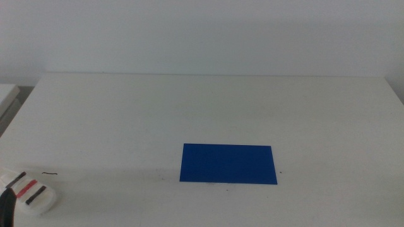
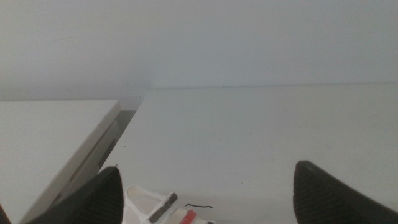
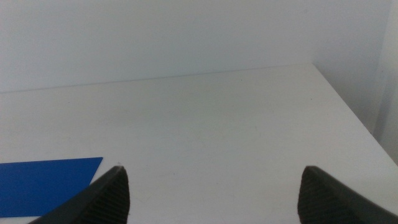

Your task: Use one arm to grab the shoe from the table and place it on the mat.

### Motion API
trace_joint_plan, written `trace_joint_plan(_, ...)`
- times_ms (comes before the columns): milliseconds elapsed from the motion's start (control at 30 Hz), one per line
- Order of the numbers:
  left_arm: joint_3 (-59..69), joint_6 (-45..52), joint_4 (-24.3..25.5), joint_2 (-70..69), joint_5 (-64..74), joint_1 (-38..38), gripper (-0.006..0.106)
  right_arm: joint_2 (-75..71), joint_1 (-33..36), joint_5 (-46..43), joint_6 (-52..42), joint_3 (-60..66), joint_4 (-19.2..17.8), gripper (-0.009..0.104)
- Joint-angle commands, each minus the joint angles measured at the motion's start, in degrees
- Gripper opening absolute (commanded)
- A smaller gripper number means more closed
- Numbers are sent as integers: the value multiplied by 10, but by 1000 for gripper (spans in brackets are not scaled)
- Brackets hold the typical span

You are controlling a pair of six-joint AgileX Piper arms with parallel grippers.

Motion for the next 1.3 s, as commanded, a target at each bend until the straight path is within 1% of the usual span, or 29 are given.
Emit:
trace_joint_plan(0, 0, -3, 2, -2, -8, 0, 94, -3, 0, -4, -3, 1, -3, 79)
trace_joint_plan(133, 0, -3, 6, -2, -8, 2, 94, -3, 0, -4, -3, 1, -3, 79)
trace_joint_plan(167, -6, -3, 6, 2, -3, 12, 94, -3, 0, -4, -3, 1, -3, 79)
trace_joint_plan(200, -29, -3, 1, 24, 10, 24, 94, -3, 0, -4, -3, 1, -3, 79)
trace_joint_plan(233, -60, -3, -15, 56, 34, 39, 94, -3, 0, -4, -3, 1, -3, 79)
trace_joint_plan(300, -147, -6, -30, 132, 118, 71, 94, -3, 0, -4, -3, 1, -3, 79)
trace_joint_plan(433, -333, -8, -45, 310, 347, 152, 94, -3, 0, -4, -3, 1, -3, 79)
trace_joint_plan(500, -404, -27, -57, 376, 429, 182, 94, -3, 0, -4, -3, 1, -3, 79)
trace_joint_plan(600, -490, -65, -79, 466, 523, 216, 94, -3, 0, -4, -3, 1, -3, 79)
trace_joint_plan(667, -535, -107, -76, 520, 570, 225, 94, -3, 0, -4, -3, 1, -3, 79)
trace_joint_plan(733, -568, -151, -60, 566, 578, 225, 94, -3, 0, -4, -3, 1, -3, 79)
trace_joint_plan(800, -585, -171, -62, 605, 578, 224, 94, -3, 0, -4, -3, 1, -3, 79)
trace_joint_plan(867, -596, -213, -64, 639, 578, 224, 94, -3, 0, -4, -3, 1, -3, 79)
trace_joint_plan(1033, -590, -303, -55, 708, 573, 223, 94, -3, 0, -4, -3, 1, -3, 79)
trace_joint_plan(1100, -586, -324, -48, 728, 562, 223, 94, -3, 0, -4, -3, 1, -3, 79)
trace_joint_plan(1200, -579, -378, -53, 752, 527, 216, 94, -3, 0, -4, -3, 1, -3, 79)
trace_joint_plan(1267, -575, -421, -14, 765, 505, 188, 94, -3, 0, -4, -3, 1, -3, 79)
